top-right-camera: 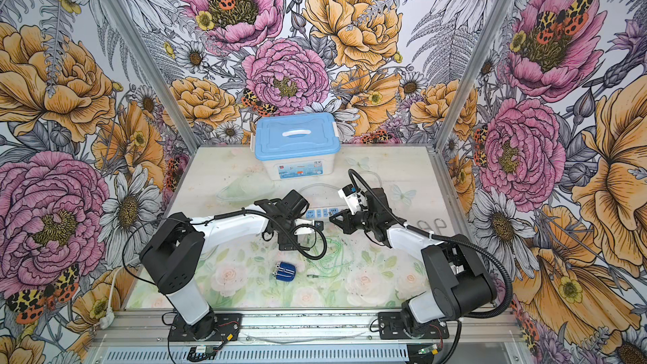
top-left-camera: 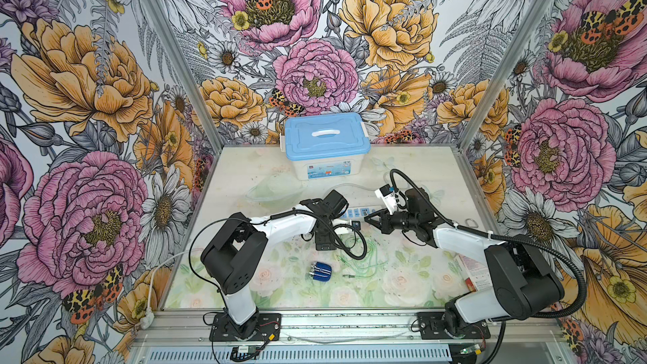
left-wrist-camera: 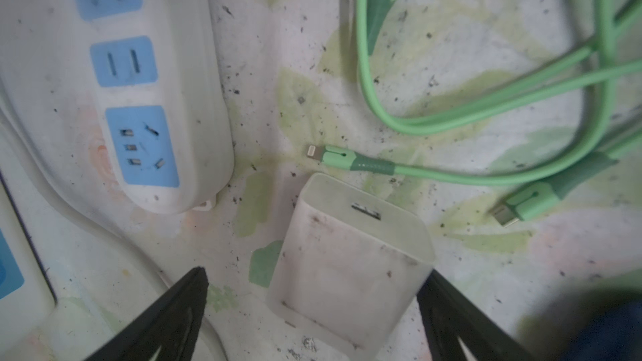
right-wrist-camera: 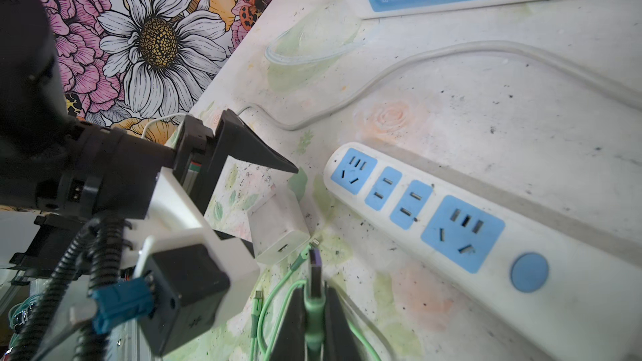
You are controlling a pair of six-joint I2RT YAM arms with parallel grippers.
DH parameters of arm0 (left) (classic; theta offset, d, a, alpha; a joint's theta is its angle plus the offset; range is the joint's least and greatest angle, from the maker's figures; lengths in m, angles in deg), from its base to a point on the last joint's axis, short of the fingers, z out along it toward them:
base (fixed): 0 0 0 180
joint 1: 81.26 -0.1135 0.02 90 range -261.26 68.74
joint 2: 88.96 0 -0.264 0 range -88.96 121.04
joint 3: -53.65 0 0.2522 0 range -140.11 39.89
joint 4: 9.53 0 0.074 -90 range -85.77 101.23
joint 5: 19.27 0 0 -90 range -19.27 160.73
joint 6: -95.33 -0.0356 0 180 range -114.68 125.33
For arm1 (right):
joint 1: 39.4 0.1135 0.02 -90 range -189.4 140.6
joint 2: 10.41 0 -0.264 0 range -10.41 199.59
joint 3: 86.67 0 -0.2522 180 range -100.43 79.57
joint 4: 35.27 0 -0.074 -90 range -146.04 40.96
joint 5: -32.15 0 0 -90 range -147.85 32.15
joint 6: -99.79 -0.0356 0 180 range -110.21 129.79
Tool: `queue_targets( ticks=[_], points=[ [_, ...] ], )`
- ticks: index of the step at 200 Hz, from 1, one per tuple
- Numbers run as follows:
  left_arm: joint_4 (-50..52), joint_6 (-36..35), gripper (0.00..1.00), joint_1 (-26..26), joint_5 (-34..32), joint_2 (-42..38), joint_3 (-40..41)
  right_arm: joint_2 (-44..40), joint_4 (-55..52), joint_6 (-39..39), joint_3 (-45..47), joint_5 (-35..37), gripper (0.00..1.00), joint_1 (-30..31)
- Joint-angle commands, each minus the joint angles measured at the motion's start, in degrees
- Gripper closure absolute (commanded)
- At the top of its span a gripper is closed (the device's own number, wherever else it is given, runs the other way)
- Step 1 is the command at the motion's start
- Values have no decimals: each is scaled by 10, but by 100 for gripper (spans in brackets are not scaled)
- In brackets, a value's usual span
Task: Charge the electric shaver
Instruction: Pick up the plug from the center of the board.
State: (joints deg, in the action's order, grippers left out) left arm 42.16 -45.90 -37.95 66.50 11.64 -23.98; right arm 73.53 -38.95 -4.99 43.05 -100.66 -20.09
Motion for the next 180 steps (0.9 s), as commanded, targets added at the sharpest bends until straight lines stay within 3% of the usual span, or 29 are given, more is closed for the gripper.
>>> queue_targets(
  ticks=[1,52,96,115,152,163,180],
  points=[
    [13,-17,5,-3,27,12,-11,-7,30,-8,7,-17,100,-8],
    [32,-5,8,-9,45,31,-29,9,68,-30,13,-29,100,-14],
    [57,4,28,-7,71,78,-48,12,78,-36,17,-30,100,-16],
    [66,12,30,-5,69,80,-48,10,78,-38,20,-29,100,-19],
    [78,26,60,-5,58,64,-37,4,77,-39,25,-24,100,-24],
    [79,30,57,-5,53,59,-31,3,78,-38,26,-24,100,-25],
    [78,39,36,-7,46,55,-26,4,78,-39,26,-24,100,-25]
  ],
)
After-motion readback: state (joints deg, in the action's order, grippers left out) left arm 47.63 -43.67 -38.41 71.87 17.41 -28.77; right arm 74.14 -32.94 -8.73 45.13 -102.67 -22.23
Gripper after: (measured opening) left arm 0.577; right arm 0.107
